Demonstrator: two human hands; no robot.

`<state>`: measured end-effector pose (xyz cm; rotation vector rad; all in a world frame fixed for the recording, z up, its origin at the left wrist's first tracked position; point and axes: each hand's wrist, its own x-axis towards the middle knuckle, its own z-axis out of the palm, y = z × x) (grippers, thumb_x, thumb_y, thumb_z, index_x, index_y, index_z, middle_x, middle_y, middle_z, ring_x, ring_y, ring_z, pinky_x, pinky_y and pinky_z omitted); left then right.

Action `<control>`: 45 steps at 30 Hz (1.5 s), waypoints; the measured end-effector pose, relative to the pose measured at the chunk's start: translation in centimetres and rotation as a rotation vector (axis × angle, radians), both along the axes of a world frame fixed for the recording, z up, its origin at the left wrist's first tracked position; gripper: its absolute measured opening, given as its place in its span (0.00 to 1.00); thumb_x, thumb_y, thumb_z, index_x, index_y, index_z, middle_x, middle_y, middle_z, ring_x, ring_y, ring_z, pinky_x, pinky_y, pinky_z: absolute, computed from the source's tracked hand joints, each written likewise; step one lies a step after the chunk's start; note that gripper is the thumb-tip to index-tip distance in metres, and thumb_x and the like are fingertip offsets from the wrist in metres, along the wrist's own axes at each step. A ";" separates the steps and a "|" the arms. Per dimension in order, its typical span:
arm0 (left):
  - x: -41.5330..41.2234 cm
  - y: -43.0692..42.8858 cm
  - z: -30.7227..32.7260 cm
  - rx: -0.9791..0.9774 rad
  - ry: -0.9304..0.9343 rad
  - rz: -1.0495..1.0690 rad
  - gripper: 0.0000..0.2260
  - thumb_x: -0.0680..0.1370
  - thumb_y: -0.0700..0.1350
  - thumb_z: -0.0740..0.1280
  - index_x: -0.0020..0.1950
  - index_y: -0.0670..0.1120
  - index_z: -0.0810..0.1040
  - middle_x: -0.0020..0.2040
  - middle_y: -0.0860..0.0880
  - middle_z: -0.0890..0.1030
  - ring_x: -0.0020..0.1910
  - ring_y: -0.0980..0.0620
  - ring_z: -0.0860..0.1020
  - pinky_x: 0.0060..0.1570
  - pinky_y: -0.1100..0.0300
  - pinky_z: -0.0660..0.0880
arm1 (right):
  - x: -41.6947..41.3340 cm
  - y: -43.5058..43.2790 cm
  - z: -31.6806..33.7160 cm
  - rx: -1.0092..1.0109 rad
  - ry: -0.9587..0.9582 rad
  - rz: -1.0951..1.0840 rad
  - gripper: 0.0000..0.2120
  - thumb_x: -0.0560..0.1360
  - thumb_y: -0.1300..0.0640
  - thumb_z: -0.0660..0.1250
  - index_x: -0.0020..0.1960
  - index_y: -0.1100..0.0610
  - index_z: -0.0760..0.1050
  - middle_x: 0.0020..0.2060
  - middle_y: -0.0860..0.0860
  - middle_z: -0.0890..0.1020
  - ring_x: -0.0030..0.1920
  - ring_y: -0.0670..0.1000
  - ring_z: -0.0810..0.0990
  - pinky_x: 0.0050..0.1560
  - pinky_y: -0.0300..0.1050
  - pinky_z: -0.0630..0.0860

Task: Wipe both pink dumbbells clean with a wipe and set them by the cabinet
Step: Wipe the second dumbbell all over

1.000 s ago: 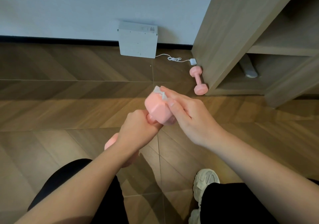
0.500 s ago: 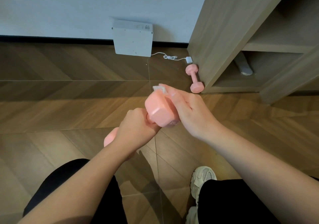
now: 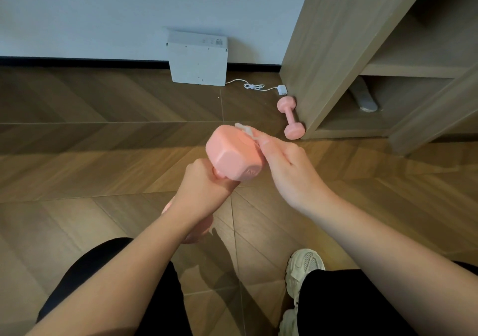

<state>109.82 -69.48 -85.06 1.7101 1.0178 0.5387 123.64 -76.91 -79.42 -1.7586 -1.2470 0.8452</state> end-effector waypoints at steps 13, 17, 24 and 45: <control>0.8 0.9 -0.2 -0.124 0.047 0.151 0.16 0.73 0.47 0.70 0.37 0.34 0.75 0.28 0.46 0.72 0.29 0.48 0.68 0.32 0.55 0.67 | 0.3 -2.2 -0.1 0.239 -0.239 0.166 0.20 0.82 0.58 0.52 0.72 0.60 0.67 0.70 0.49 0.72 0.71 0.44 0.67 0.74 0.51 0.61; 0.6 0.5 0.4 0.003 0.009 0.032 0.20 0.70 0.52 0.70 0.42 0.33 0.77 0.33 0.38 0.77 0.33 0.49 0.71 0.33 0.50 0.71 | 0.6 -1.3 0.0 0.114 -0.049 0.043 0.17 0.84 0.55 0.51 0.66 0.49 0.74 0.61 0.39 0.79 0.63 0.37 0.74 0.67 0.45 0.68; 0.6 0.4 -0.3 0.201 0.247 -0.066 0.16 0.69 0.55 0.65 0.36 0.42 0.76 0.31 0.44 0.79 0.34 0.42 0.78 0.34 0.47 0.76 | 0.0 -0.5 0.7 0.117 -0.091 0.055 0.17 0.83 0.52 0.52 0.65 0.49 0.76 0.59 0.40 0.80 0.62 0.37 0.74 0.61 0.33 0.68; 0.8 1.0 -0.7 0.138 0.325 -0.131 0.15 0.69 0.58 0.64 0.33 0.47 0.73 0.28 0.51 0.76 0.31 0.50 0.76 0.30 0.57 0.71 | -0.3 -1.7 0.0 0.269 -0.211 0.177 0.18 0.82 0.61 0.53 0.70 0.62 0.70 0.70 0.54 0.72 0.72 0.47 0.67 0.72 0.46 0.64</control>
